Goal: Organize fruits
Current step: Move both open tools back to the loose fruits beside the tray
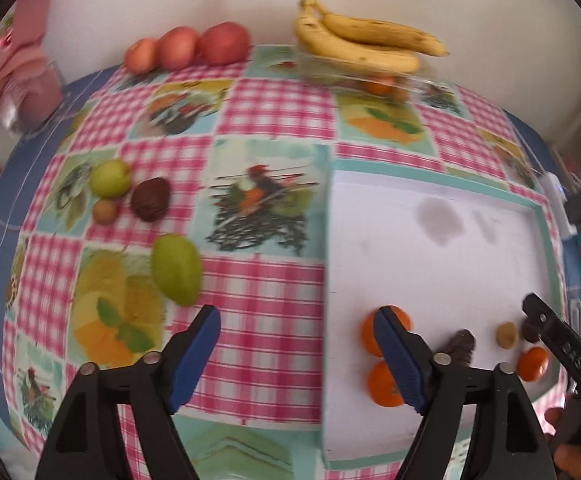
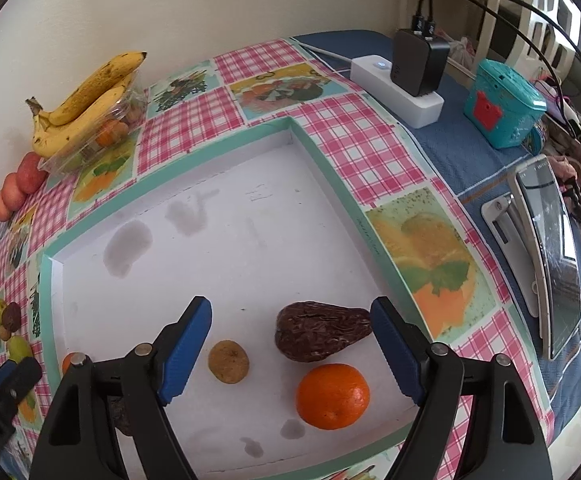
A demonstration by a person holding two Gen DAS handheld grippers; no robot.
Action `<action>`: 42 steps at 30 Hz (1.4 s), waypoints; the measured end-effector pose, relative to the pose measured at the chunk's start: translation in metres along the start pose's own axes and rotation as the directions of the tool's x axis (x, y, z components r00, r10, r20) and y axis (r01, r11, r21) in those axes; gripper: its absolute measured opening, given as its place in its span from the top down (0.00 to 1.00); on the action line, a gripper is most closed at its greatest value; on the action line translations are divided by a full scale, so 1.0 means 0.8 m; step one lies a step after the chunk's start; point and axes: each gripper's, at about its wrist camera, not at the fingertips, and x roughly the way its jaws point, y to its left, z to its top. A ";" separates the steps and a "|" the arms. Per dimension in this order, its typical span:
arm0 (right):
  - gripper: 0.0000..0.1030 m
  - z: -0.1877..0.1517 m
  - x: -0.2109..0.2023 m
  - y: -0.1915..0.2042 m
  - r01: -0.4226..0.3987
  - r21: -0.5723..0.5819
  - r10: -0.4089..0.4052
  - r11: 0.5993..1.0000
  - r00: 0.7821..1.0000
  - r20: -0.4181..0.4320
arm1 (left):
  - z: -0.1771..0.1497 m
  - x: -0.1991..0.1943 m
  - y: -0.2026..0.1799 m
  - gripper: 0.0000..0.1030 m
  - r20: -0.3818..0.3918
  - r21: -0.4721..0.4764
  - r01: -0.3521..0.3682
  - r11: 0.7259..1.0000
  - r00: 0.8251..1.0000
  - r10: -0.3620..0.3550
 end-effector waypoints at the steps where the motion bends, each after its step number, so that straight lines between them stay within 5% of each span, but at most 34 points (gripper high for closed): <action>1: 0.20 0.000 0.000 0.002 0.000 -0.006 0.000 1.000 1.000 0.002 | 0.002 0.001 0.001 0.16 0.000 -0.007 -0.003 1.000 1.000 0.003; 9: 0.15 -0.001 -0.006 0.022 -0.014 -0.063 0.015 0.998 1.000 0.017 | 0.010 -0.003 0.021 0.04 0.024 -0.036 -0.063 0.997 0.998 0.064; 23: 0.12 -0.006 -0.017 0.056 -0.054 -0.141 0.059 0.989 0.998 0.033 | 0.016 -0.008 0.044 0.02 0.048 -0.049 -0.113 0.992 0.992 0.115; 42: 0.12 -0.027 -0.027 0.133 -0.122 -0.236 0.129 0.964 0.992 0.013 | 0.036 -0.017 0.193 0.01 0.041 -0.257 -0.193 0.947 0.977 0.210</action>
